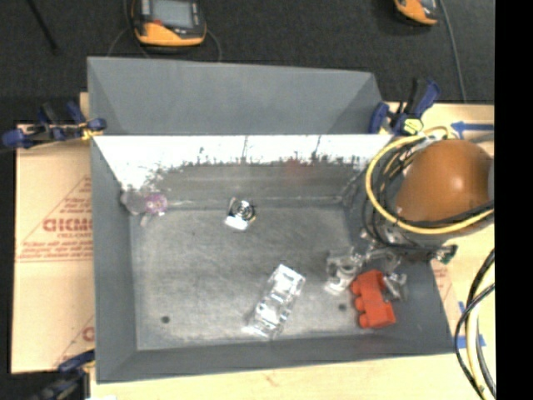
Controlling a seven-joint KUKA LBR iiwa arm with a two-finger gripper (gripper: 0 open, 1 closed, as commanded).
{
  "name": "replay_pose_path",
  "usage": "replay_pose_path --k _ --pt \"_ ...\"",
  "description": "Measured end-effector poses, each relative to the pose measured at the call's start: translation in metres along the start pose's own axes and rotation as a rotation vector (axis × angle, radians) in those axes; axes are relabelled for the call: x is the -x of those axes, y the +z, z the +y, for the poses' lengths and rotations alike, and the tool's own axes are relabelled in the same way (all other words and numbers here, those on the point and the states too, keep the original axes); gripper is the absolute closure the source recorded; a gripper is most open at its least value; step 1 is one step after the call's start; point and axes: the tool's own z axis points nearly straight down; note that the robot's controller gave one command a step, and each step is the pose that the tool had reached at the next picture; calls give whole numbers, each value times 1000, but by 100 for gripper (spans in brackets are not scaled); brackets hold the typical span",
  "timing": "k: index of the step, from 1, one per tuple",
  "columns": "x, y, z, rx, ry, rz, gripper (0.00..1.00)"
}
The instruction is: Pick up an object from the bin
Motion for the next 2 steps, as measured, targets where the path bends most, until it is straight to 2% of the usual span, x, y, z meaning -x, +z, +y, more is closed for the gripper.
replay_pose_path --k 1,2 --pt "11 19 4 -7 -400 -9 0" --pt "13 16 3 -14 -399 -14 100"
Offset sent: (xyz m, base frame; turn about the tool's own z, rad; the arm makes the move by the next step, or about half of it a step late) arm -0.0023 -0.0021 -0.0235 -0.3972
